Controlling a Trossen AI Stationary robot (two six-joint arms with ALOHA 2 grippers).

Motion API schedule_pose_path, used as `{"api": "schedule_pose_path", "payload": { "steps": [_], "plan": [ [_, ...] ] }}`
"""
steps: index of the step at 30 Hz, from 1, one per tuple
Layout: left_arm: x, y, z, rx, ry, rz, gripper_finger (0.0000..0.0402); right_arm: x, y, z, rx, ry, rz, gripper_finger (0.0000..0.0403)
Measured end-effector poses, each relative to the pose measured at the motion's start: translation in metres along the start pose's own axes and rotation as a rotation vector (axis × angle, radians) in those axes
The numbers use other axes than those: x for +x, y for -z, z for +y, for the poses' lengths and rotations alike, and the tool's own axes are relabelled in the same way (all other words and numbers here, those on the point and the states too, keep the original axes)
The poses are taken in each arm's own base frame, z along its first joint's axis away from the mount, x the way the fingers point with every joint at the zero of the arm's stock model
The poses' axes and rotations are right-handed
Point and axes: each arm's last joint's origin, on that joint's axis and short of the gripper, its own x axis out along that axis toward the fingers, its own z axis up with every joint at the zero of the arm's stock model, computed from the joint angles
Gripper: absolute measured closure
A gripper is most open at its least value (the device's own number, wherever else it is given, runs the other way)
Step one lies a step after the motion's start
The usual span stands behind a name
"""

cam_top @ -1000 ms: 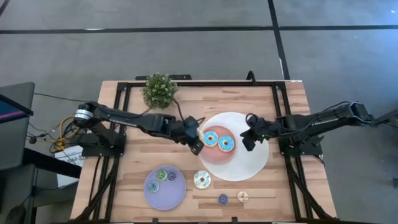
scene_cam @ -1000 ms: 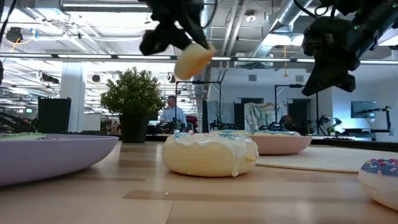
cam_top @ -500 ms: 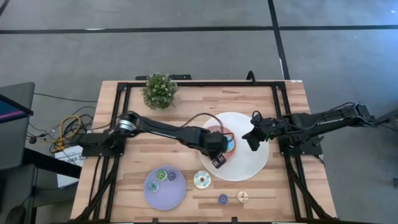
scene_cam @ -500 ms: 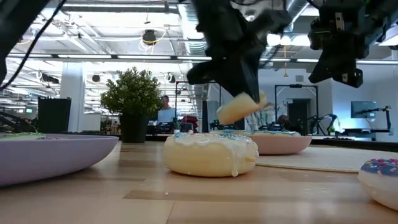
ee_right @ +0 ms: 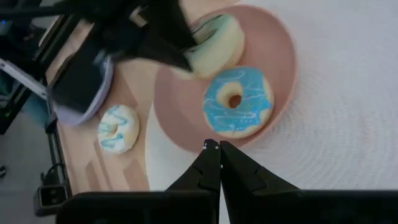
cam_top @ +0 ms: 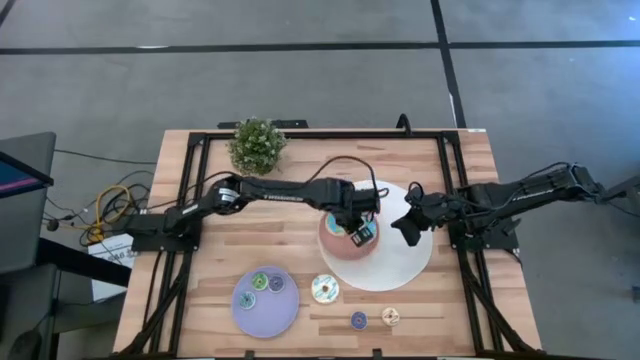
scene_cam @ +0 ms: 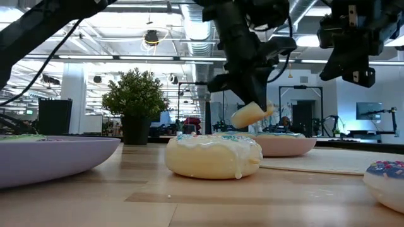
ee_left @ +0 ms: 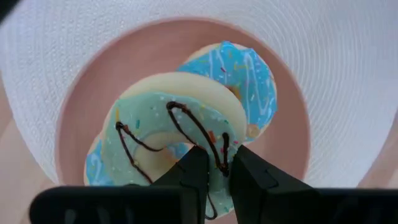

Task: Pick & Place donuts
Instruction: Put the large light green donut on the light pink plate

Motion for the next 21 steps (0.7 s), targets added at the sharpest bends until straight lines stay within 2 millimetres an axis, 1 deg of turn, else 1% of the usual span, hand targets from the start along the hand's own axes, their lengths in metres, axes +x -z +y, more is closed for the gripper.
{"api": "schedule_pose_path", "payload": {
  "steps": [3, 5, 9, 12, 16, 21],
  "plan": [
    [0.002, -0.008, 0.008, -0.01, 0.052, 0.003, 0.036, 0.0, 0.002, 0.002, -0.014, -0.011, 0.011, 0.0403],
    [0.003, -0.009, 0.012, -0.014, 0.054, 0.008, 0.036, 0.0, 0.004, 0.003, -0.02, -0.015, 0.015, 0.0403],
    [0.003, -0.011, 0.015, -0.004, 0.04, -0.006, 0.036, -0.001, 0.005, 0.004, -0.028, -0.021, 0.021, 0.0403],
    [0.003, -0.013, 0.013, 0.027, 0.063, -0.022, 0.0358, -0.001, 0.005, 0.004, -0.028, -0.02, 0.021, 0.0403],
    [0.003, -0.014, 0.011, 0.045, 0.057, -0.054, 0.0336, -0.001, 0.005, 0.004, -0.028, -0.02, 0.021, 0.0403],
    [0.004, -0.012, 0.012, 0.044, 0.034, -0.04, 0.0293, -0.001, 0.005, 0.004, -0.028, -0.02, 0.02, 0.0403]
  ]
}}
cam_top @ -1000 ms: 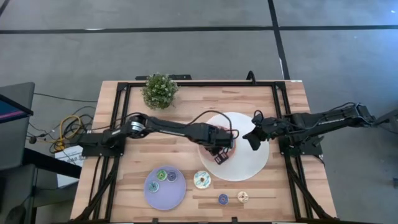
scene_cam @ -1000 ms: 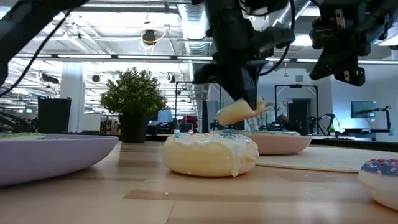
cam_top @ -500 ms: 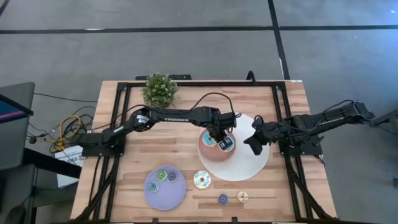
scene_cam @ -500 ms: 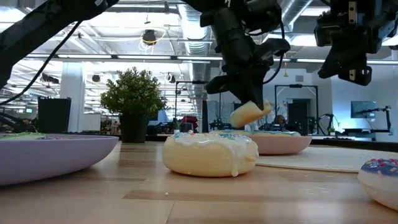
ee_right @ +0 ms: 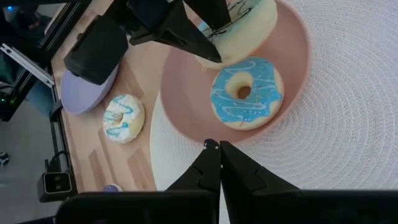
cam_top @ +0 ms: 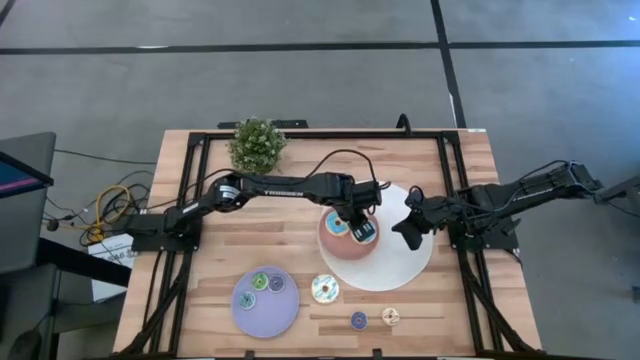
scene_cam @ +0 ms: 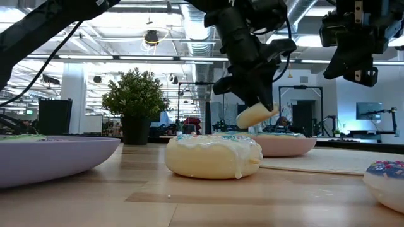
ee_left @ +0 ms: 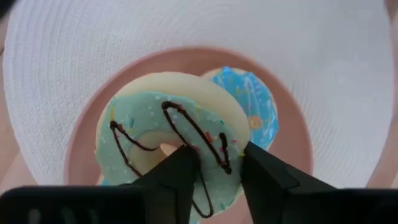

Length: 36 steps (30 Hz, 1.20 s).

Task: Pick & Place donuts
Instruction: Put the large light green donut on the light pink plate

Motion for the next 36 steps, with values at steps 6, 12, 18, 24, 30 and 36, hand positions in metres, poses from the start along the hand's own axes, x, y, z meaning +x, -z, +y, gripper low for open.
{"api": "schedule_pose_path", "payload": {
  "steps": [6, 12, 18, 24, 30, 36],
  "plan": [
    [0.0001, 0.0001, 0.0001, -0.001, 0.0, 0.001, 0.025, 0.0, 0.0, 0.0, 0.0, 0.001, 0.0, 0.0403],
    [0.0001, 0.0024, 0.0012, -0.002, -0.011, 0.025, 0.023, 0.0, 0.0, 0.0, 0.0, 0.001, -0.001, 0.0403],
    [0.0001, 0.0041, 0.0016, -0.021, -0.008, 0.047, 0.0225, 0.0, 0.0, 0.0, -0.001, 0.001, -0.001, 0.0403],
    [0.0001, 0.0046, 0.0012, -0.021, 0.009, 0.058, 0.0225, 0.0, 0.0, 0.0, 0.0, 0.001, -0.001, 0.0403],
    [0.0, 0.0046, 0.0013, -0.041, 0.017, 0.063, 0.0225, 0.0, 0.0, 0.0, 0.0, 0.001, -0.001, 0.0403],
    [0.0, 0.0046, 0.0014, -0.008, 0.022, 0.066, 0.0226, 0.0, -0.0002, -0.0001, 0.0, 0.005, -0.006, 0.0403]
  ]
}}
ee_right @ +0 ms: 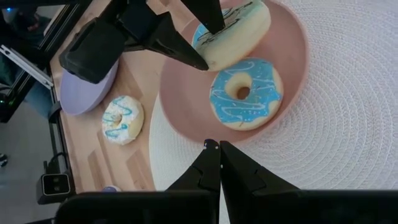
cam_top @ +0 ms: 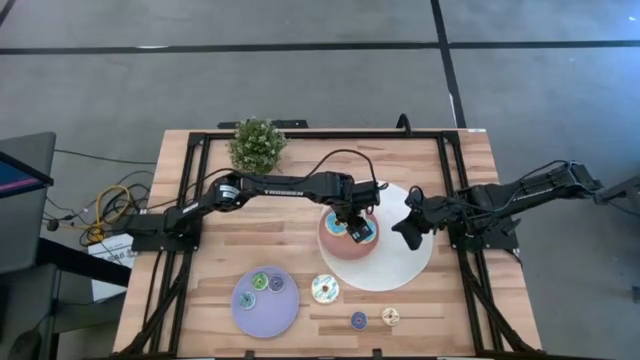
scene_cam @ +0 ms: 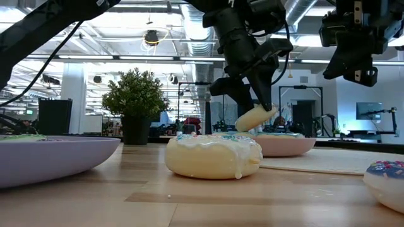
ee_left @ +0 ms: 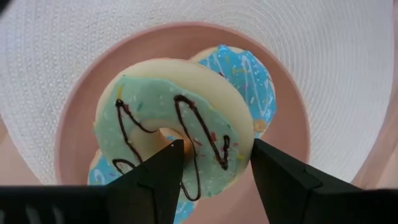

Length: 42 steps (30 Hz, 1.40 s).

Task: Pick & Place donuts
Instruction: Put the large light green donut on the light pink plate, then put the small white donut on the purple plate

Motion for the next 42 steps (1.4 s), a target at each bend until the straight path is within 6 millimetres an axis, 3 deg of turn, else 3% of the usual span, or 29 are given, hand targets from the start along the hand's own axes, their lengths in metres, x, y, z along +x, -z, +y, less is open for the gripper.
{"api": "schedule_pose_path", "payload": {
  "steps": [9, 30, 36, 42],
  "plan": [
    [-0.001, -0.003, 0.003, 0.002, -0.043, -0.032, 0.0225, 0.0, 0.0, 0.0, -0.001, 0.0, 0.0, 0.0403],
    [-0.007, -0.008, 0.008, -0.028, 0.079, 0.003, 0.0225, 0.0, 0.0, 0.0, -0.034, 0.002, -0.002, 0.0403],
    [-0.032, -0.009, 0.007, 0.004, 0.044, -0.045, 0.0225, 0.0, 0.0, 0.0, -0.036, 0.008, -0.008, 0.0403],
    [-0.078, -0.002, 0.007, 0.117, 0.02, -0.044, 0.0245, 0.0, 0.0, -0.001, -0.036, 0.015, -0.015, 0.0403]
  ]
}}
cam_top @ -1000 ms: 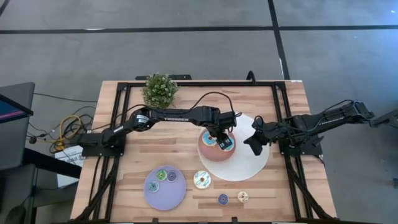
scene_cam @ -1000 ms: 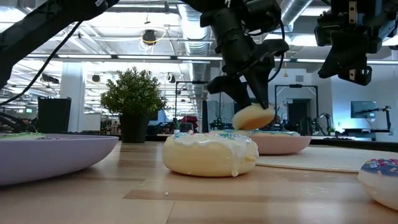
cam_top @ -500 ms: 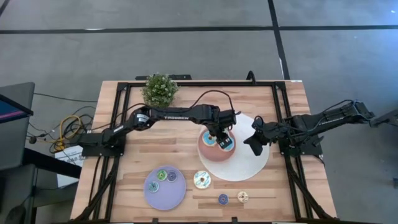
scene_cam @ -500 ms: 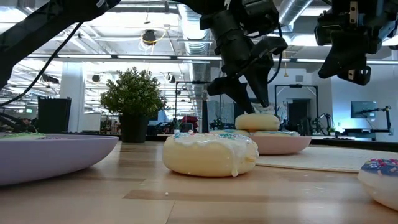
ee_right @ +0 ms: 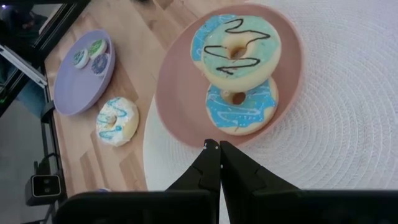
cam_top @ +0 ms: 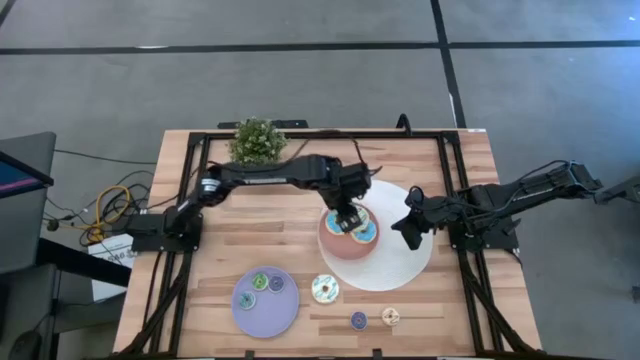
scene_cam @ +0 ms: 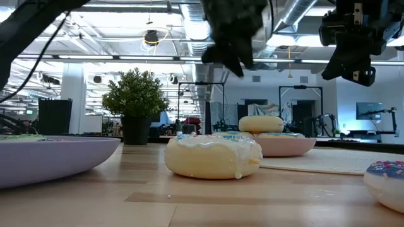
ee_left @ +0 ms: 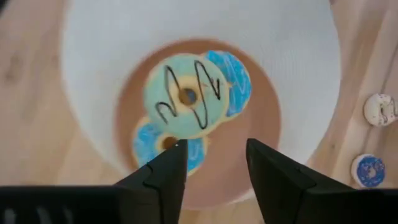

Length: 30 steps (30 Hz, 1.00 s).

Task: Pick & Place donuts
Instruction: Put the small white donut on the purple plate

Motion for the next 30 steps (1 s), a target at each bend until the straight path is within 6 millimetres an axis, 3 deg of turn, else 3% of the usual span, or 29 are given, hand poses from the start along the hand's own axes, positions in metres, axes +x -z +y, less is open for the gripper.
{"api": "schedule_pose_path", "payload": {
  "steps": [4, 9, 15, 21, 30],
  "plan": [
    [-0.039, 0.004, -0.004, 0.05, -0.051, -0.055, 0.0288, 0.0, 0.0, 0.0, 0.008, -0.001, 0.0, 0.0403],
    [-0.078, 0.011, -0.009, 0.101, -0.051, -0.111, 0.0382, 0.0, 0.0, 0.0, 0.019, -0.002, 0.0, 0.0403],
    [-0.1, 0.018, -0.014, 0.122, -0.062, -0.134, 0.0398, 0.0, 0.0, 0.0, 0.034, -0.001, 0.001, 0.0403],
    [-0.082, 0.035, -0.031, 0.257, -0.177, -0.079, 0.0401, 0.0, 0.0, 0.0, 0.037, 0.0, 0.002, 0.0403],
    [-0.033, 0.06, -0.016, 0.246, -0.16, 0.056, 0.0401, 0.0, 0.002, 0.002, 0.103, -0.02, 0.025, 0.0403]
  ]
}}
